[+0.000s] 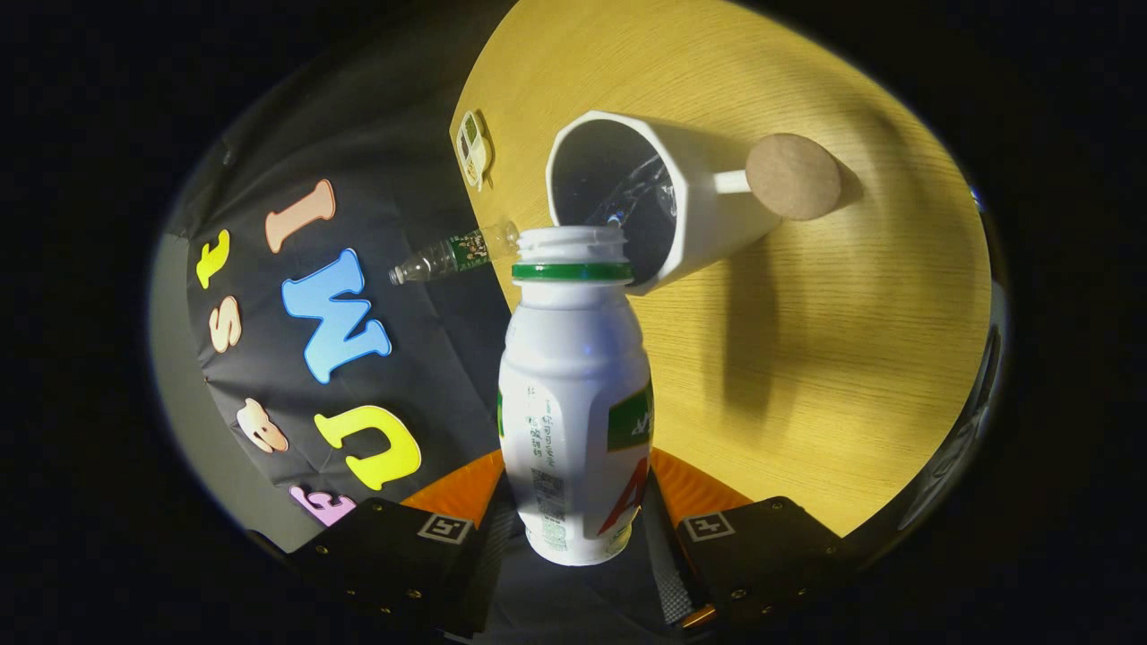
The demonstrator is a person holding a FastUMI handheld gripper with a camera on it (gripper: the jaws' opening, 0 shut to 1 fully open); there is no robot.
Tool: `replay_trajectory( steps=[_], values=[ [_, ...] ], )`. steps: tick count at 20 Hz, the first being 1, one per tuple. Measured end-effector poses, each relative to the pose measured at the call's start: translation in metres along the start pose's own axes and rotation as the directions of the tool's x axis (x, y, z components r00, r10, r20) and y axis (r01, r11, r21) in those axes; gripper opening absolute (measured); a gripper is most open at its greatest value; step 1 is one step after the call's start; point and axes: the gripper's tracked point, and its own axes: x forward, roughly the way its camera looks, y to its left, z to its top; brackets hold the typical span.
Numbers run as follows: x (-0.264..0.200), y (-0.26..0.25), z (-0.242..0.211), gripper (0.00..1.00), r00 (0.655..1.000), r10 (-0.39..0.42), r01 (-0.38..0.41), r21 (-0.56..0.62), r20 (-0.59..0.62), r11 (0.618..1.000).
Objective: Take the bottle from table, then pour the juice into the cup, finally place the bottle on the coaster
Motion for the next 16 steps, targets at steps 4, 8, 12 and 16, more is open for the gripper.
replay_trajectory(
  steps=[4,8,12,16],
  values=[
    [-0.0044,0.0009,-0.0042,0.70,1.000,-0.004,0.004,0.016,-0.010,1.000],
    [-0.0033,0.0020,0.0007,0.70,1.000,-0.007,0.007,0.042,-0.006,0.999],
    [-0.0052,0.0037,0.0031,0.70,1.000,-0.013,0.014,0.070,-0.009,0.997],
    [-0.0084,0.0036,0.0042,0.70,0.999,-0.029,0.031,0.099,-0.018,0.995]
  ],
)
